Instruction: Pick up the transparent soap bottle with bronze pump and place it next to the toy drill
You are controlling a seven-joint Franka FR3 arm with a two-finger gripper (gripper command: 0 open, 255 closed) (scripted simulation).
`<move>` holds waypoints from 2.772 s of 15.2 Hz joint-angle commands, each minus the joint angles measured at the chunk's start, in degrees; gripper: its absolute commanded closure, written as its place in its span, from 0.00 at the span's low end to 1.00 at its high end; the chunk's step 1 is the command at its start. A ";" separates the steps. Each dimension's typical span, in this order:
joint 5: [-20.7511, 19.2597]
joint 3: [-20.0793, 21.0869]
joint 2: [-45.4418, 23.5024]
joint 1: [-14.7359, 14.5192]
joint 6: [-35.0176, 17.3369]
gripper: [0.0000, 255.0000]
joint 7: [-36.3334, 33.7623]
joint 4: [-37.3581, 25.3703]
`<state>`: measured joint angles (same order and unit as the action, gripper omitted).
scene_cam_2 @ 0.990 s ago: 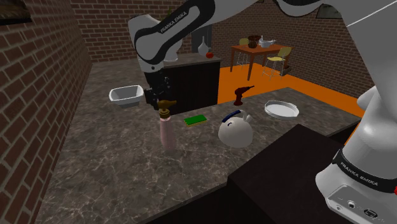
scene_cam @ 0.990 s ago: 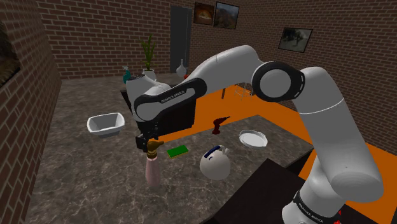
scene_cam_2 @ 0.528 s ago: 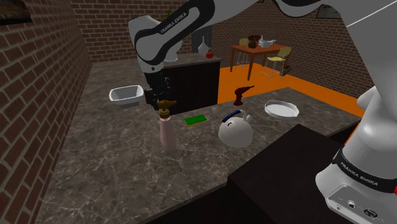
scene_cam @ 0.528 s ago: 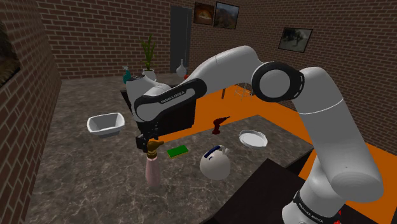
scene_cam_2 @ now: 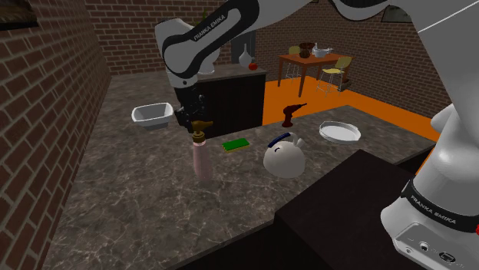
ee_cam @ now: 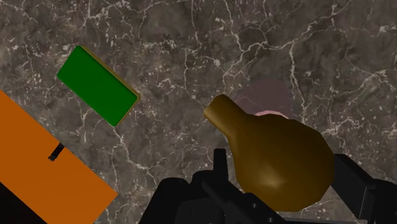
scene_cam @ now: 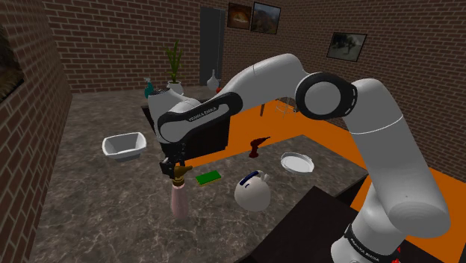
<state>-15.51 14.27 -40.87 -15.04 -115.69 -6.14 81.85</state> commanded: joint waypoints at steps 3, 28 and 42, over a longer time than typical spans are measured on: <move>0.11 0.07 0.36 0.02 0.53 1.00 0.08 -0.16; 2.16 1.24 6.47 -0.16 15.90 1.00 2.40 -9.72; 2.31 1.32 5.89 -1.45 26.98 1.00 3.71 -21.56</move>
<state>-13.13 15.61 -34.53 -16.21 -89.89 -2.49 61.94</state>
